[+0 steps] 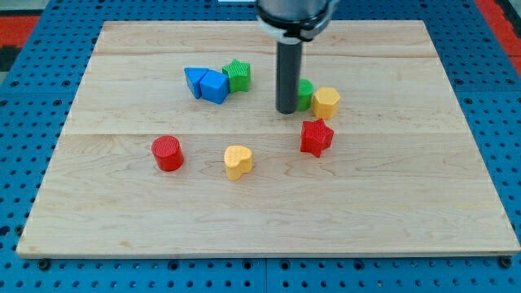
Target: Move the blue cube towards the left centre
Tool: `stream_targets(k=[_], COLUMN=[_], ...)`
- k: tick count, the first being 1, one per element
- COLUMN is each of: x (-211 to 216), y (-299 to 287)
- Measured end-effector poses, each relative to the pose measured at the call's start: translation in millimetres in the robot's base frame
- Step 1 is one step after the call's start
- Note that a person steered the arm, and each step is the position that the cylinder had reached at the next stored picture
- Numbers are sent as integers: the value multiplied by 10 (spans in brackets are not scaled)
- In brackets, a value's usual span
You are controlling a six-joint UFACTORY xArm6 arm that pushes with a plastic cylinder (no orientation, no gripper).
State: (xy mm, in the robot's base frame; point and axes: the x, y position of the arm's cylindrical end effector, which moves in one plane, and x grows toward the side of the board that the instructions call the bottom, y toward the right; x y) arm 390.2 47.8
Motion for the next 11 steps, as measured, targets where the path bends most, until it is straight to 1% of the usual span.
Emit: stream_targets(k=[1,2,3,4,5,6,7,8,9,10,11], x=[-325,-517,-651,-671,-739,-753,-487,-53,177,159,57], y=[140,231,-531,-1514,-2053,-1644,-1325,-1455,-1474,-2037,-2399])
